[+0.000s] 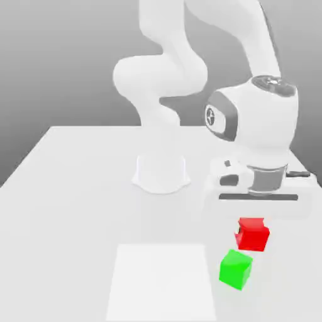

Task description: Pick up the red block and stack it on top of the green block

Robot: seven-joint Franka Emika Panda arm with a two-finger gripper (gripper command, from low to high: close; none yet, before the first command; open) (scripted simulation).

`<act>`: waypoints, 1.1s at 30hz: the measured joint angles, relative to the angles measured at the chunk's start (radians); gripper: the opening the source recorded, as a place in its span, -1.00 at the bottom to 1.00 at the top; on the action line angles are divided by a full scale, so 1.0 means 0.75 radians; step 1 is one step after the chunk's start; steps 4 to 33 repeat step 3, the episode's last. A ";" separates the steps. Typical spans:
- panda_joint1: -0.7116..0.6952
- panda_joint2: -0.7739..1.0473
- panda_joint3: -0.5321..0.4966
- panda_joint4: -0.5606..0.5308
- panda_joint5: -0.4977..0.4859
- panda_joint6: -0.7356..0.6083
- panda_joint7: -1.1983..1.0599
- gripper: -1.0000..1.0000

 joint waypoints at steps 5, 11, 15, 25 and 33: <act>0.004 0.036 -0.010 0.002 -0.023 0.033 0.017 1.00; 0.004 0.036 -0.010 0.002 -0.023 0.033 0.017 1.00; 0.004 0.036 -0.010 0.002 -0.023 0.033 0.017 1.00; 0.004 0.036 -0.010 0.002 -0.023 0.033 0.017 1.00; 0.004 0.036 -0.010 0.002 -0.023 0.033 0.017 1.00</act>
